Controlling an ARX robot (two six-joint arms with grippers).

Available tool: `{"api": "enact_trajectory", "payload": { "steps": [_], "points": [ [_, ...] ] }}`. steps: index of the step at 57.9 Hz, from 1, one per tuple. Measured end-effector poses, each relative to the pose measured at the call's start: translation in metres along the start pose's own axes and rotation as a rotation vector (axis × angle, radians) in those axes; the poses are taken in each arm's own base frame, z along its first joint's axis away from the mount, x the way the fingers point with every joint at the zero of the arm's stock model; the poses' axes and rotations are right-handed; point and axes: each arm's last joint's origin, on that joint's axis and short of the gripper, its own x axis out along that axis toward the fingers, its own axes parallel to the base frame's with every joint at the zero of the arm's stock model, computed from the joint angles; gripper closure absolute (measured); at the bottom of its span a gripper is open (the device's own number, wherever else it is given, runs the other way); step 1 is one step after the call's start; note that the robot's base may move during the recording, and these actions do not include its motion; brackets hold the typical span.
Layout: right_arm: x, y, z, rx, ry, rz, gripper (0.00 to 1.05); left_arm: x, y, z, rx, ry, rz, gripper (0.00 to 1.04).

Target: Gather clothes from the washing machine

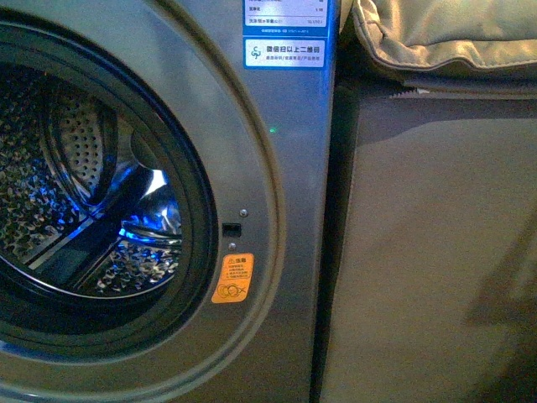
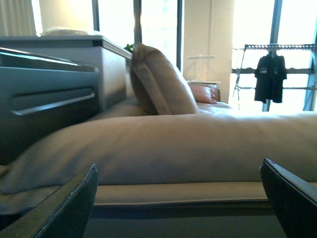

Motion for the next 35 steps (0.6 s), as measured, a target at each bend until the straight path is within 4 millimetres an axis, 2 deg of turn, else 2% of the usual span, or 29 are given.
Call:
{"api": "enact_trajectory", "payload": {
  "steps": [5, 8, 11, 13, 18, 24, 35],
  "points": [
    [-0.017, 0.037, -0.019, 0.069, -0.056, 0.020, 0.07, 0.000, 0.000, 0.000, 0.000, 0.000, 0.000, 0.07],
    [-0.026, 0.052, -0.030, 0.094, -0.072, 0.019, 0.08, 0.000, 0.000, 0.000, 0.000, 0.000, 0.000, 0.07],
    [-0.031, 0.062, -0.033, 0.085, 0.064, -0.024, 0.18, 0.000, 0.000, 0.000, 0.000, 0.000, 0.000, 0.07],
    [-0.034, 0.064, -0.036, 0.075, 0.138, -0.039, 0.23, 0.000, 0.000, 0.000, 0.000, 0.000, 0.000, 0.07],
    [-0.048, 0.067, -0.060, 0.042, 0.310, -0.041, 0.39, 0.000, 0.000, 0.000, 0.000, 0.000, 0.000, 0.07],
    [-0.059, 0.067, -0.083, 0.024, 0.356, -0.039, 0.60, -0.001, 0.000, 0.001, 0.001, -0.003, 0.000, 0.07],
    [-0.074, 0.068, -0.099, 0.017, 0.339, -0.037, 0.93, -0.001, 0.000, 0.001, 0.001, -0.003, 0.001, 0.07]
  ]
}}
